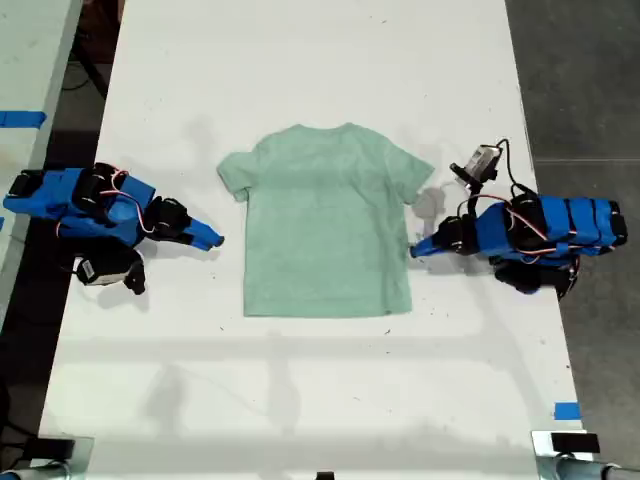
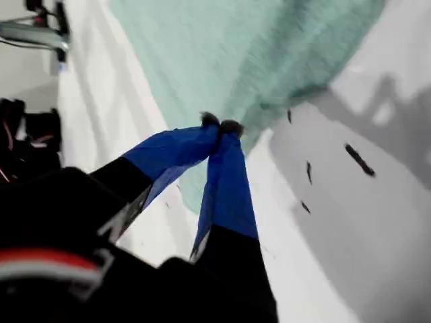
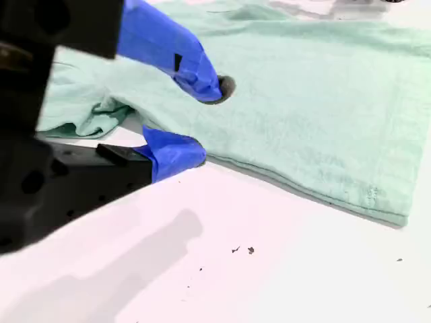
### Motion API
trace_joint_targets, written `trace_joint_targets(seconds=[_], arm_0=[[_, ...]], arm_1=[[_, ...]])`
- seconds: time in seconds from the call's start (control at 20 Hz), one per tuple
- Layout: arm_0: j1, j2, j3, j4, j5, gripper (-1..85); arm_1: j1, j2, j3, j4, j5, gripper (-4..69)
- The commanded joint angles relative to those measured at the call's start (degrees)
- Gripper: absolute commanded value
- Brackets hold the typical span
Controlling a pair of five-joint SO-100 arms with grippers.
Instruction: Fold t shirt
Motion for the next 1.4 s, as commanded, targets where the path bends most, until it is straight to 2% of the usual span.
trace_joint_targets(seconds=[0.0,0.1,0.15,0.2,0.3,0.35,0.4,0.55,0.7,0.9,1.1,1.35], arm_0=[[-0.4,0.4,0.4,-0.9,0.3,11.8],[-0.4,0.4,0.4,-0.9,0.3,11.8],[-0.4,0.4,0.4,-0.9,0.3,11.8],[-0.4,0.4,0.4,-0.9,0.3,11.8],[-0.4,0.4,0.4,-0.9,0.3,11.8],[-0.4,0.4,0.4,-0.9,0.3,11.8],[-0.4,0.4,0.4,-0.9,0.3,11.8],[-0.4,0.4,0.4,-0.9,0.3,11.8],[-0.3,0.4,0.4,-0.9,0.3,11.8],[-0.4,0.4,0.4,-0.9,0.3,11.8],[-0.4,0.4,0.4,-0.9,0.3,11.8],[-0.4,0.4,0.5,-0.9,0.3,11.8]], arm_1=[[7.2,-14.2,-14.8,7.2,-3.7,0.0],[14.1,-33.0,-34.1,15.6,-11.2,0.2],[18.6,-40.1,-41.8,18.5,-15.2,4.9],[24.6,-45.3,-47.6,20.0,-19.6,12.7],[37.7,-54.0,-54.6,20.1,-29.3,20.4],[42.7,-60.4,-57.7,20.6,-32.5,27.4],[45.9,-66.7,-60.0,20.0,-35.2,31.2],[53.1,-78.5,-59.7,13.5,-37.9,36.1],[58.7,-81.7,-53.0,3.9,-38.7,34.6],[59.5,-82.3,-43.3,-8.2,-36.3,32.8],[58.1,-82.4,-31.8,-25.2,-32.0,29.3],[57.2,-85.3,-32.0,-32.8,-30.6,25.8]])
